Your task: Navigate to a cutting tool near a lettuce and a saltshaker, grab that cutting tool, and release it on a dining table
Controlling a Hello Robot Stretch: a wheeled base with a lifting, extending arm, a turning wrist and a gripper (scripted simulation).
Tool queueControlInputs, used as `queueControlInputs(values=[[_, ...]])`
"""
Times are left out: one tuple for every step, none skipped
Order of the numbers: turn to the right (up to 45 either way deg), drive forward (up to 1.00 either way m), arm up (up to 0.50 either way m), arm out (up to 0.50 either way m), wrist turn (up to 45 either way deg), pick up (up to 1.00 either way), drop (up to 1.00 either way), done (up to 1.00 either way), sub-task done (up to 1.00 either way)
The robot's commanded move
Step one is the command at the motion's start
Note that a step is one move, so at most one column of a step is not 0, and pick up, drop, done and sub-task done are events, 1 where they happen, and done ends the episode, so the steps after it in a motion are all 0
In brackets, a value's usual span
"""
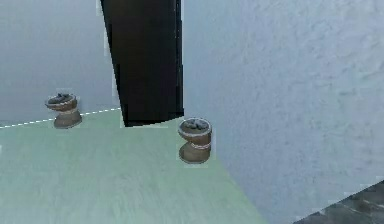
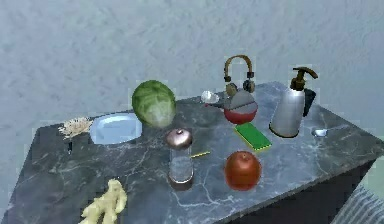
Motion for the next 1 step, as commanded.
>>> queueControlInputs(values=[[45.0,0.00,0.00,0.00,0.0,0.00,0.00,0.00,0.00]])
